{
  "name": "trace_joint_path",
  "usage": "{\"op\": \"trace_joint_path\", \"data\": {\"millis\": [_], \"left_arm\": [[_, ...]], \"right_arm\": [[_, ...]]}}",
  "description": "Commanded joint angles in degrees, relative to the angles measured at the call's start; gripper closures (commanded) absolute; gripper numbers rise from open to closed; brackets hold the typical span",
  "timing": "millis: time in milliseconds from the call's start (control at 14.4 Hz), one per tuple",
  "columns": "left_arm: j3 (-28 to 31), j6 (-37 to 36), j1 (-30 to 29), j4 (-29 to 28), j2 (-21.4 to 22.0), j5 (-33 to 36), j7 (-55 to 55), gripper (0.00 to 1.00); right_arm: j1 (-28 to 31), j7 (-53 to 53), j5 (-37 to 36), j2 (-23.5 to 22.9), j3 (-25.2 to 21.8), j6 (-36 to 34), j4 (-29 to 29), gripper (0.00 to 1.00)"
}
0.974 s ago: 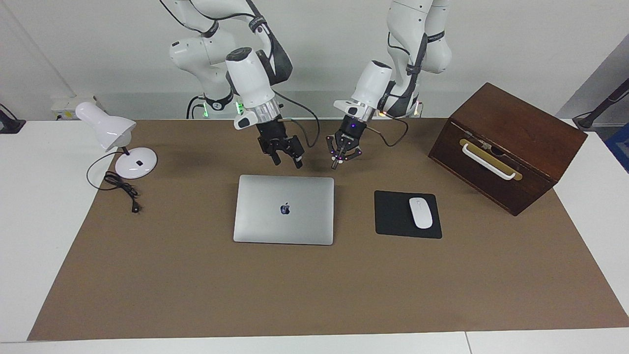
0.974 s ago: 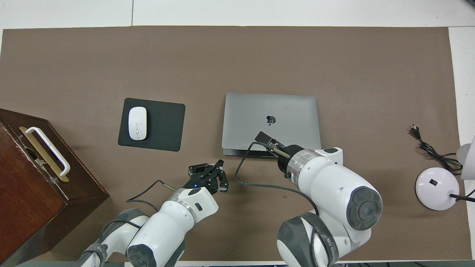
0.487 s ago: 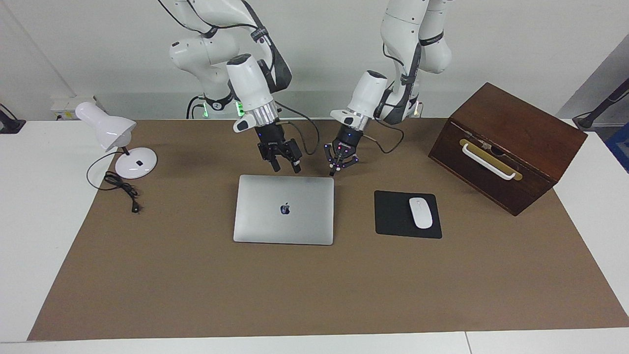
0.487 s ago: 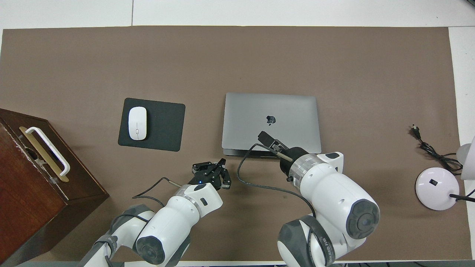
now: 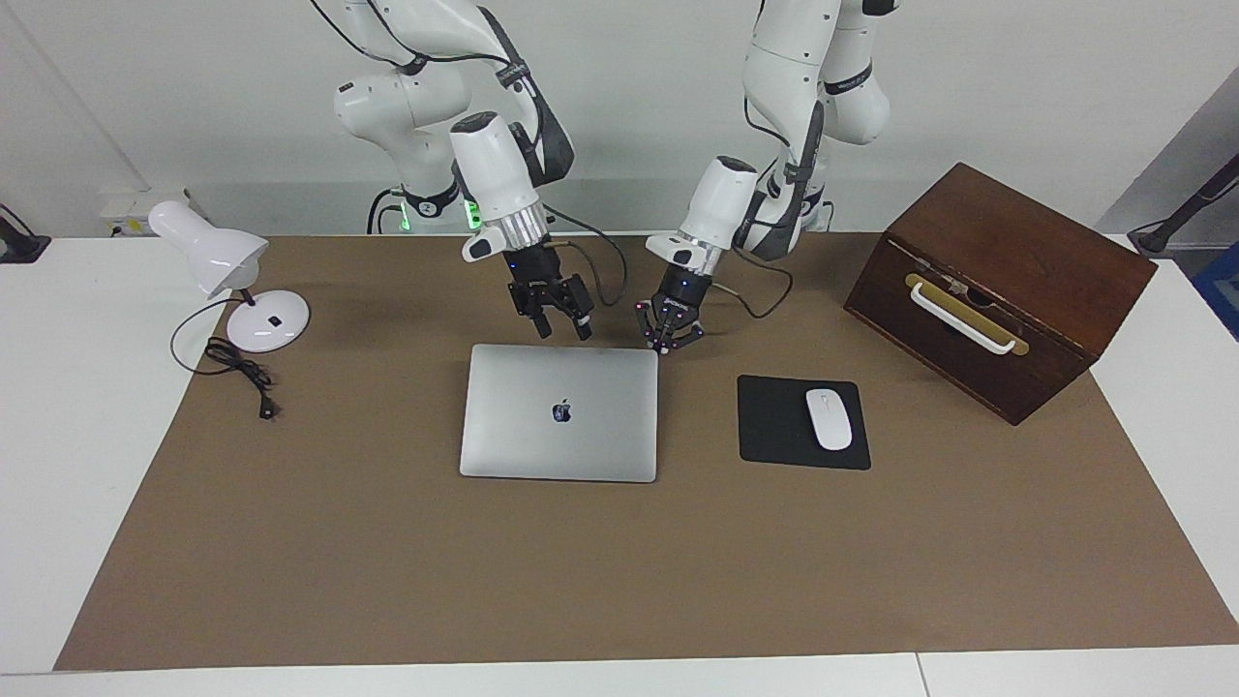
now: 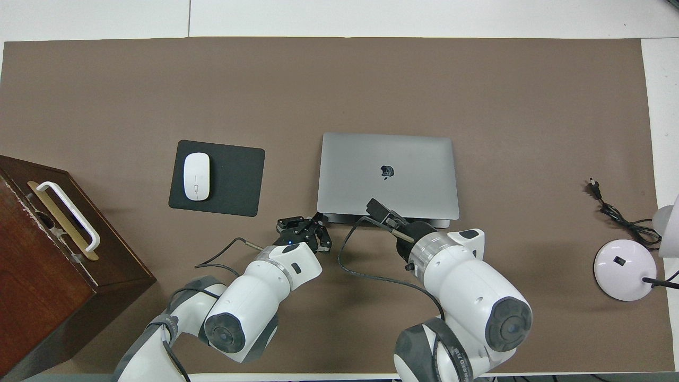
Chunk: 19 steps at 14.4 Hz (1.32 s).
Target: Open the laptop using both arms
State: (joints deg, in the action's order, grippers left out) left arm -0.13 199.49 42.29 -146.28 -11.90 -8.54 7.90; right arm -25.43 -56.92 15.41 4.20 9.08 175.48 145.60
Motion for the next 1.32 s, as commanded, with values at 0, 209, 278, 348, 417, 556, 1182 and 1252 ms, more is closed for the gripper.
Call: {"op": "trace_joint_path", "data": {"millis": [0,209,278,348,417,556,1182,1252], "left_arm": [[-0.1,1.3,-1.1,2.7,-2.7,1.1,-1.0,1.00],[-0.2,1.3,-1.1,3.5,-2.9,1.1,-1.0,1.00],[-0.2,1.3,-1.2,3.5,-3.0,1.1,-0.9,1.00],[-0.1,1.3,-1.2,3.5,-3.0,1.1,-0.9,1.00],[-0.1,1.3,-1.2,3.5,-3.0,1.1,-0.9,1.00],[-0.1,1.3,-1.1,4.1,-4.2,1.2,-1.0,1.00],[-0.1,1.3,-0.8,5.8,-6.5,1.5,-1.0,1.00],[-0.1,1.3,-0.9,5.8,-6.6,1.9,-1.0,1.00]], "right_arm": [[-1.6,-1.9,1.4,-0.2,-0.1,1.5,1.6,0.00],[-1.7,-1.9,1.4,-1.0,-0.1,2.1,1.7,0.00],[-1.7,-1.9,1.4,-1.4,-0.1,2.3,1.6,0.00],[-1.7,-1.8,1.4,-1.4,-0.1,2.3,1.5,0.00],[-1.6,-1.4,1.4,-1.5,-0.1,2.3,1.5,0.00],[-1.4,-1.2,1.4,-1.7,-0.1,2.3,1.4,0.00],[-0.9,0.0,1.3,-3.2,-0.2,1.9,-0.6,0.00],[-0.8,0.1,1.3,-3.5,-0.2,1.7,-1.1,0.00]]}}
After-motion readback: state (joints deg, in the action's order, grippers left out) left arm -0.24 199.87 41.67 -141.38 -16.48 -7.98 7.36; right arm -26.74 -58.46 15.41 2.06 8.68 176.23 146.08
